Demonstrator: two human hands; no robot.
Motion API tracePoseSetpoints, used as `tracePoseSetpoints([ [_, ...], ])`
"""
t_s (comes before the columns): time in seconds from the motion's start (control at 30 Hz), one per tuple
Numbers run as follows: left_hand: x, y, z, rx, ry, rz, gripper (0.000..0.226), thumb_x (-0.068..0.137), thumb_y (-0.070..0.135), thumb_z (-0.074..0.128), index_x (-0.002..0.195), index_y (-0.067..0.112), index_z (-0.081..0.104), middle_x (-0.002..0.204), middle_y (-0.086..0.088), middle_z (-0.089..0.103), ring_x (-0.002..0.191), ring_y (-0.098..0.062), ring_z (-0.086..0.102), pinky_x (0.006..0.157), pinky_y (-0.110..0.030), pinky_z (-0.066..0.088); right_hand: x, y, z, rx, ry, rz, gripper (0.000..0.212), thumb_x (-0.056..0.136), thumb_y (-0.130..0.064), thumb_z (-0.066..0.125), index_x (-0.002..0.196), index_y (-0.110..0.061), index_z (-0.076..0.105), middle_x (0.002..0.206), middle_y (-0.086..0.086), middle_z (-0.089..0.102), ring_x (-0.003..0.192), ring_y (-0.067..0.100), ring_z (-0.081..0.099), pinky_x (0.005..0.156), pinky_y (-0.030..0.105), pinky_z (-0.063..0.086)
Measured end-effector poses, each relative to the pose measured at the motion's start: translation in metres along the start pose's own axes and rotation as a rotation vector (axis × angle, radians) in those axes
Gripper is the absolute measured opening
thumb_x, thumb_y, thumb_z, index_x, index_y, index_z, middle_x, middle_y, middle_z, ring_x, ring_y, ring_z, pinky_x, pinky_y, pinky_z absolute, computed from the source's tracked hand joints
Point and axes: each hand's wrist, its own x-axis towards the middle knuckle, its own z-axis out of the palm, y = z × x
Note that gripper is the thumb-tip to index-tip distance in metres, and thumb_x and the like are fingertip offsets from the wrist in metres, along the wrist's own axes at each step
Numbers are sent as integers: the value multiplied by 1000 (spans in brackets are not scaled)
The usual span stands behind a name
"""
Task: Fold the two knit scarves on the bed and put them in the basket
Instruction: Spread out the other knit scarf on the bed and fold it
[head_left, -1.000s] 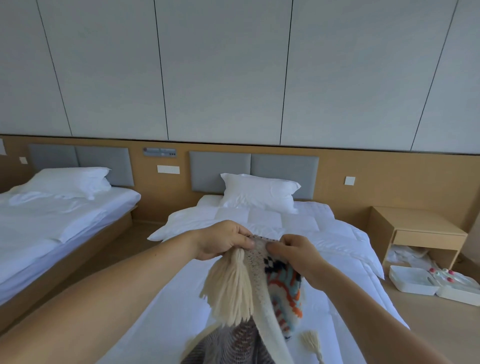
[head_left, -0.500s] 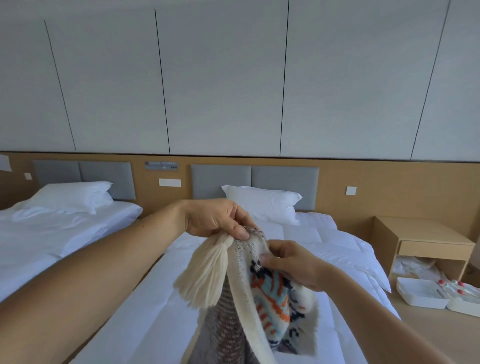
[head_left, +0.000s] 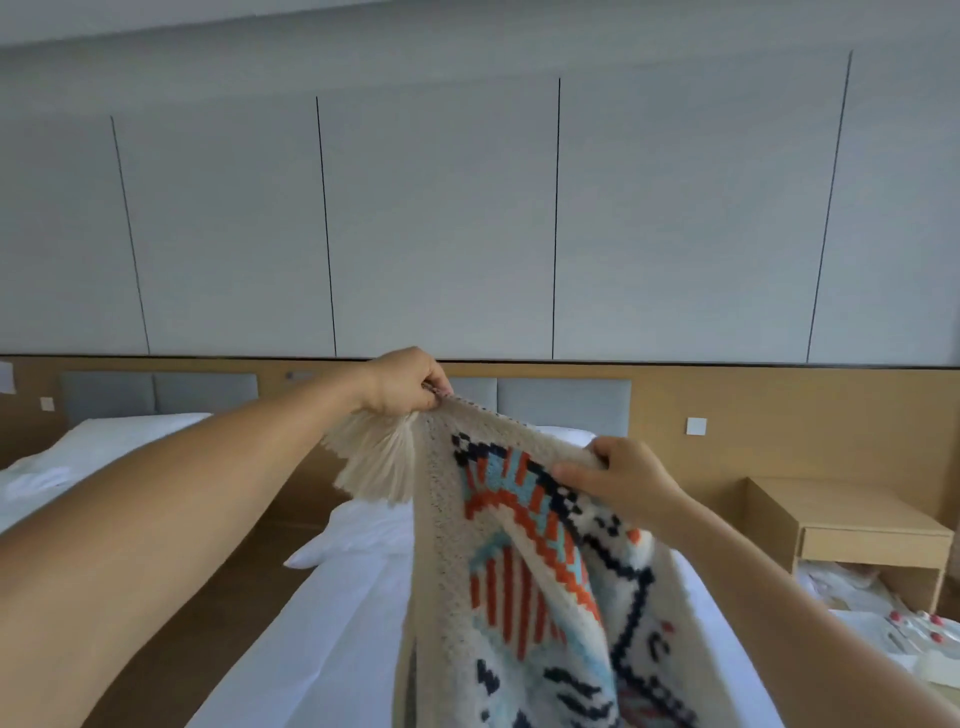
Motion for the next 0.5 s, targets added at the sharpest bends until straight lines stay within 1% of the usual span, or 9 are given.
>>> tracePoseSetpoints([
  [0.03, 1, 1, 4, 22, 7, 4, 23, 93, 11, 62, 113, 14, 71, 113, 2, 68, 102, -13, 61, 88, -25, 47, 3, -6, -9, -39, 26, -17, 46, 76, -51, 76, 74, -9, 58, 67, 7, 65, 57, 16, 58, 54, 27, 44],
  [0.07, 3, 2, 7, 39, 24, 18, 23, 94, 12, 60, 114, 15, 72, 116, 1, 68, 103, -13, 60, 89, -27, 47, 4, -14, -19, -72, 65, -39, 46, 74, -52, 77, 78, -9, 61, 72, 8, 68, 62, 21, 61, 56, 30, 45],
  [0.17, 8, 8, 8, 78, 116, 84, 23, 96, 14, 57, 115, 15, 71, 120, 0, 67, 106, -15, 58, 85, -26, 41, 3, -37, -42, -157, 192, -106, 46, 73, -54, 77, 81, -13, 60, 71, 6, 65, 62, 21, 58, 56, 30, 43],
  [0.23, 9, 12, 4, 104, 160, 109, 22, 97, 12, 55, 115, 13, 69, 119, -2, 66, 108, -18, 58, 84, -27, 40, 1, -43, -48, -226, 189, -111, 42, 74, -55, 76, 81, -19, 56, 75, 6, 67, 63, 19, 58, 56, 30, 43],
  [0.3, 9, 14, 1, 113, 165, 111, 22, 95, 7, 54, 112, 12, 67, 117, -4, 64, 106, -20, 56, 84, -29, 42, -2, -38, -47, -319, 93, -82, 40, 78, -53, 74, 83, -20, 53, 75, 2, 63, 62, 16, 56, 55, 29, 43],
  [0.37, 8, 15, 5, 103, 134, 93, 24, 92, 4, 52, 108, 14, 66, 115, -5, 63, 102, -20, 55, 82, -30, 42, -6, -27, -41, -325, -26, -57, 34, 81, -46, 73, 89, -17, 57, 80, 0, 64, 71, 18, 62, 60, 34, 51],
  [0.43, 5, 16, 16, 91, 73, 62, 23, 92, 2, 50, 106, 15, 64, 111, -5, 62, 96, -19, 55, 75, -30, 41, -13, -8, -34, -235, -150, -22, 23, 82, -34, 73, 92, -18, 61, 85, -1, 66, 76, 19, 65, 64, 32, 55],
  [0.5, 3, 17, 33, 109, -14, 41, 24, 92, 1, 47, 108, 13, 61, 110, -5, 59, 93, -19, 53, 72, -29, 39, -21, 15, -26, -78, -313, 37, 17, 78, -24, 73, 93, -19, 66, 86, 0, 66, 77, 21, 64, 72, 35, 56],
])
